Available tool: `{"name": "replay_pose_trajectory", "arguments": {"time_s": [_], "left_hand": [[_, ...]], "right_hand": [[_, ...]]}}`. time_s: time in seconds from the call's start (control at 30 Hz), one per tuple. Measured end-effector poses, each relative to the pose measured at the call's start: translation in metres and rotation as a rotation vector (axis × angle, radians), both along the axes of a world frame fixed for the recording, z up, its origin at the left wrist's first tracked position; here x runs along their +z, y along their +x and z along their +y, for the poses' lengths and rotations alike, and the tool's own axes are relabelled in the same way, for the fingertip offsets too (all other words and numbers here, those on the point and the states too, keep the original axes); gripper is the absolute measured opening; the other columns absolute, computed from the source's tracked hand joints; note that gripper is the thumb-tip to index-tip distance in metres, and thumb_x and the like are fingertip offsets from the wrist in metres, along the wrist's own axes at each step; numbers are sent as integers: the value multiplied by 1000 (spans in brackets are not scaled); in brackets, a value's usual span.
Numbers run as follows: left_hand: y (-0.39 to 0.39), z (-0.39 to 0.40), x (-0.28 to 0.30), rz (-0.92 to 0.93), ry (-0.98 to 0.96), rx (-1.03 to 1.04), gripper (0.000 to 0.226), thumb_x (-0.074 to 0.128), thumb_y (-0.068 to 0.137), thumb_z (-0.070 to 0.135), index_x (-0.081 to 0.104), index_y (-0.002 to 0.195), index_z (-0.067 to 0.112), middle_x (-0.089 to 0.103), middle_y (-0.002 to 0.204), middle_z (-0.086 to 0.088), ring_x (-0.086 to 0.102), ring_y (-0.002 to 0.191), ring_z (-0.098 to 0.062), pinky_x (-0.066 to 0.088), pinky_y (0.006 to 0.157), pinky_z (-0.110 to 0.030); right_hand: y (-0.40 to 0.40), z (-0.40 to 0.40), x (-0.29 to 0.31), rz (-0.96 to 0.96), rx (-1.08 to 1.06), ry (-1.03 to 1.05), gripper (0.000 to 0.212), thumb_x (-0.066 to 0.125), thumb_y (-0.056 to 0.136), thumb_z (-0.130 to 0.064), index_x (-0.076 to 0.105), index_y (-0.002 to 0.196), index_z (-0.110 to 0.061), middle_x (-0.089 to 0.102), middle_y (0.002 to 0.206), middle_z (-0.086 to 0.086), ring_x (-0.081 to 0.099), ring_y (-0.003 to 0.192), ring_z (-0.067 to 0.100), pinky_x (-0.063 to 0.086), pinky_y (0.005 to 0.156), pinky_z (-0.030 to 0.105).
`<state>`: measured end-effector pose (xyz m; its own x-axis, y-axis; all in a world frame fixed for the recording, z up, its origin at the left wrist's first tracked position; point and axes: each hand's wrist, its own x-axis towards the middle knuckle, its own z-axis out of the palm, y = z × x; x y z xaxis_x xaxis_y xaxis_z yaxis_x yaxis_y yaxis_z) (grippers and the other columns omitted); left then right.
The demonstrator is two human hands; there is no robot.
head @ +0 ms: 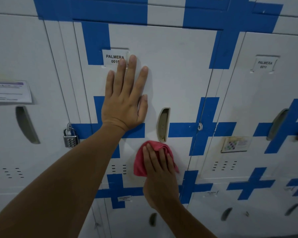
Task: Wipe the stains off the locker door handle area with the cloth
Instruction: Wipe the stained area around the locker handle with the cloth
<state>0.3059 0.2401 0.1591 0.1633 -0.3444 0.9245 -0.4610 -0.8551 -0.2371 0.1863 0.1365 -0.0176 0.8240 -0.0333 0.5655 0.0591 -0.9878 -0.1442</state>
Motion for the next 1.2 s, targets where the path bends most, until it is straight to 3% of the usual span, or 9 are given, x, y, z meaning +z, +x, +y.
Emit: {"name": "replay_pose_trajectory", "arguments": {"time_s": [0.23,0.43,0.6,0.87,1.03,1.2], "left_hand": [[-1,1,0,2,-2,0,68,38,99,36,18,159,12,16,164,-21,13,152,-40,5,124,-52],[-2,1,0,13,6,0,68,39,98,36,17,159,13,16,164,-21,12,152,-40,5,124,-52],[-2,1,0,21,5,-2,68,37,99,36,17,159,13,14,164,-20,11,152,-39,4,124,-51],[-2,0,-1,18,11,7,68,36,99,36,15,159,13,14,164,-21,10,152,-40,3,124,-52],[-2,1,0,14,6,5,68,37,99,35,17,159,12,15,164,-21,12,152,-40,5,124,-52],[-1,0,1,7,4,-3,68,38,98,35,18,159,12,16,164,-21,13,152,-40,6,124,-53]], "right_hand": [[-20,-57,0,59,-93,-91,108,76,71,-23,9,156,-24,23,160,-2,15,147,29,11,116,52],[-11,-25,-2,49,-83,-12,109,75,73,-28,4,156,-25,21,160,-2,19,146,32,14,115,52],[-18,-49,3,82,-74,-92,106,76,73,-28,11,156,-26,24,159,-3,19,147,30,15,116,53],[-10,-15,-3,22,-133,58,110,78,70,-26,9,156,-22,20,161,0,17,147,33,16,115,53],[-12,-30,0,69,-70,-37,108,76,72,-27,9,156,-27,23,160,-3,16,147,30,14,115,53],[-22,-60,-1,70,-160,-67,104,77,71,-25,16,156,-23,23,160,-1,12,148,30,17,116,57]]}}
